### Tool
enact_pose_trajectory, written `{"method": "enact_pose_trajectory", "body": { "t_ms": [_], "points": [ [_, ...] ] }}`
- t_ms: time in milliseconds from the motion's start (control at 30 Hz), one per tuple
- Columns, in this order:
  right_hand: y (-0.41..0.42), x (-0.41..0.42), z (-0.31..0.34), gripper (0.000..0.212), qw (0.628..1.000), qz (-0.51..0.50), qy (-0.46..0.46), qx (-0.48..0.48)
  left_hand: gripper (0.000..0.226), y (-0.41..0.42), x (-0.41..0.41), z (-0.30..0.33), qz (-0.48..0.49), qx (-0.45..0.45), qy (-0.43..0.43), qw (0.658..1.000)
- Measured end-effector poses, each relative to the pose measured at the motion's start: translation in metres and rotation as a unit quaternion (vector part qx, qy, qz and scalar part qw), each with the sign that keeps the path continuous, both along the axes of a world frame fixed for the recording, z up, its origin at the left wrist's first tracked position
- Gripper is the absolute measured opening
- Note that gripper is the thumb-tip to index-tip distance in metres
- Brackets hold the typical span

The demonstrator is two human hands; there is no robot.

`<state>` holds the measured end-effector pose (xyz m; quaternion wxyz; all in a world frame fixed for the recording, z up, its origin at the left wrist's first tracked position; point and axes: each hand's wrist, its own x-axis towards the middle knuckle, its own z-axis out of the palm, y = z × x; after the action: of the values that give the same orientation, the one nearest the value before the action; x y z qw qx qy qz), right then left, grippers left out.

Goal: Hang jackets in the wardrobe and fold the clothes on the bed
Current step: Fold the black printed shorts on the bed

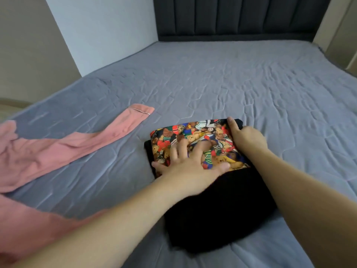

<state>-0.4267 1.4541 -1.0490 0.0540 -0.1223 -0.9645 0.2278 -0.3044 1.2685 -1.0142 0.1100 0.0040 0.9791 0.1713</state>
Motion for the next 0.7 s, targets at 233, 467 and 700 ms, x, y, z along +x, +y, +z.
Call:
{"method": "enact_pose_trajectory", "body": {
  "t_ms": [233,467,700],
  "points": [
    [-0.001,-0.001,0.005,0.075,0.999,0.001,-0.015,0.034,0.080,-0.010,-0.075,-0.022,0.099,-0.078,0.081,0.989],
    [0.000,-0.008,0.001,0.080,0.999,0.000,-0.029,-0.027,0.085,-0.021,-0.063,-0.033,0.140,-0.102,0.068,0.983],
    [0.004,-0.006,0.000,0.080,0.998,0.010,-0.044,-0.039,0.093,-0.023,-0.081,-0.019,0.102,-0.168,-0.005,0.980]
  ]
}}
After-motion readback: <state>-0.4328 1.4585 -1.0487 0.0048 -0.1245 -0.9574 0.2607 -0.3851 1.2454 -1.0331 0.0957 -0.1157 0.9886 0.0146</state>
